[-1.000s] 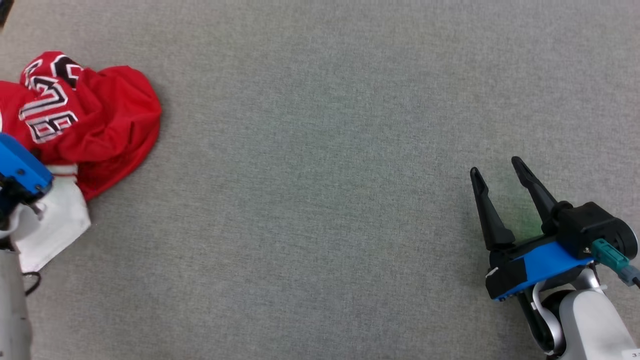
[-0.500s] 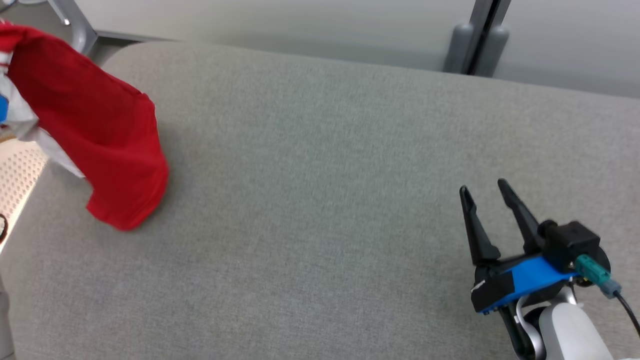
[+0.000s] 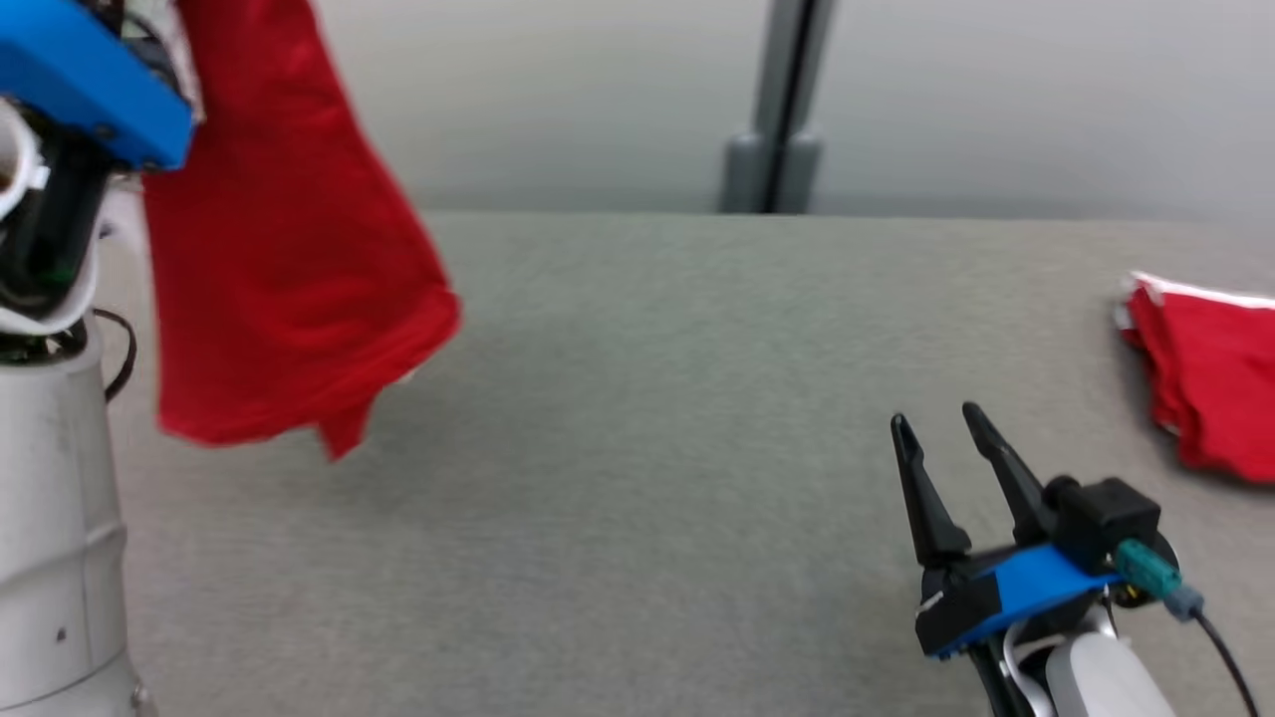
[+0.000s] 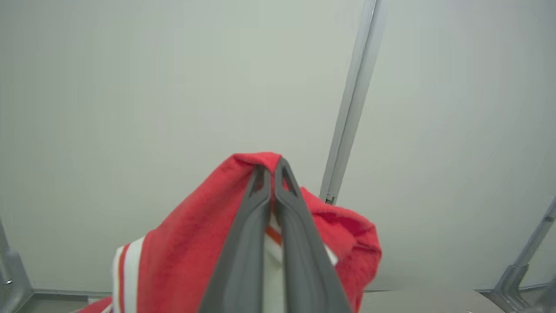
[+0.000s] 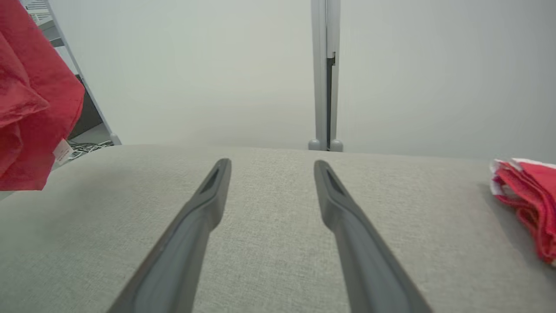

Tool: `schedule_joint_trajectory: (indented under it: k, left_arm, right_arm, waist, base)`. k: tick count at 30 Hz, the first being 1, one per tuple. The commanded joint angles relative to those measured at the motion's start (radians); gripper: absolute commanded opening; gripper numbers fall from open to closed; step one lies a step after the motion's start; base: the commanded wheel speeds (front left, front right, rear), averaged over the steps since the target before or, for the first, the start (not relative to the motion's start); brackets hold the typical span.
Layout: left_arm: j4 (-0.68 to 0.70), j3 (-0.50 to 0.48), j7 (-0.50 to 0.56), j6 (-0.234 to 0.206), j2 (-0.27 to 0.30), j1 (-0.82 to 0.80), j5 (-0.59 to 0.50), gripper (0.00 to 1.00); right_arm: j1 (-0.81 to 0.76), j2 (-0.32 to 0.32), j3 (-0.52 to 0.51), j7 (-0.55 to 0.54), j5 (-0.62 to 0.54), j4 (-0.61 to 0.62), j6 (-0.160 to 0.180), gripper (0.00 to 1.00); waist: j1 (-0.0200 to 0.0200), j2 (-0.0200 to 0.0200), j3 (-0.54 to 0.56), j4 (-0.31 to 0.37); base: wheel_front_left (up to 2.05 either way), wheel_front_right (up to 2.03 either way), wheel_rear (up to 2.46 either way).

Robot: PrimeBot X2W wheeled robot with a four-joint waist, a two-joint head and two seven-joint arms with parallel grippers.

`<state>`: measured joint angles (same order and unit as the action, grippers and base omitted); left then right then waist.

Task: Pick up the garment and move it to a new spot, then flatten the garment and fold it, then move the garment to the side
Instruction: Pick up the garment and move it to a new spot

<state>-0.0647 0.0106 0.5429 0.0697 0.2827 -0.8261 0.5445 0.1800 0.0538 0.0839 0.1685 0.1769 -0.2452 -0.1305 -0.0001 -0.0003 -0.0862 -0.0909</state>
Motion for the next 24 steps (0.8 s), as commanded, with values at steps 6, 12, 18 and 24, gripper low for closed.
schedule_joint_trajectory:
  k: [6, 12, 18, 24]
  left_arm:
    - [0.044, 0.053, 0.011, 0.009, -0.057, -0.056, 0.028, 0.00]
    - [0.035, 0.124, 0.004, 0.018, -0.111, -0.071, 0.025, 0.00]
    - [-0.005, 0.210, -0.002, 0.026, -0.110, -0.007, -0.031, 0.00]
    - [-0.113, 0.315, -0.042, 0.022, -0.091, 0.137, -0.130, 0.00]
  right_arm:
    - [0.021, -0.003, 0.013, 0.010, 0.009, -0.002, 0.000, 1.00]
    - [0.029, -0.003, 0.021, 0.010, 0.013, -0.007, 0.000, 1.00]
    - [0.030, -0.003, 0.017, 0.016, 0.016, 0.000, 0.000, 1.00]
    - [0.023, -0.003, 0.008, 0.024, 0.022, -0.002, 0.000, 1.00]
  waist:
    - [0.0001, 0.0003, 0.015, 0.175]
    - [0.0001, 0.0003, -0.012, 0.299]
    - [0.0001, 0.0003, -0.046, 0.388]
    - [0.0001, 0.0003, -0.068, 0.409]
  base:
    - [0.00, 0.00, 0.00]
    - [0.00, 0.00, 0.00]
    - [0.00, 0.00, 0.00]
    - [0.00, 0.00, 0.00]
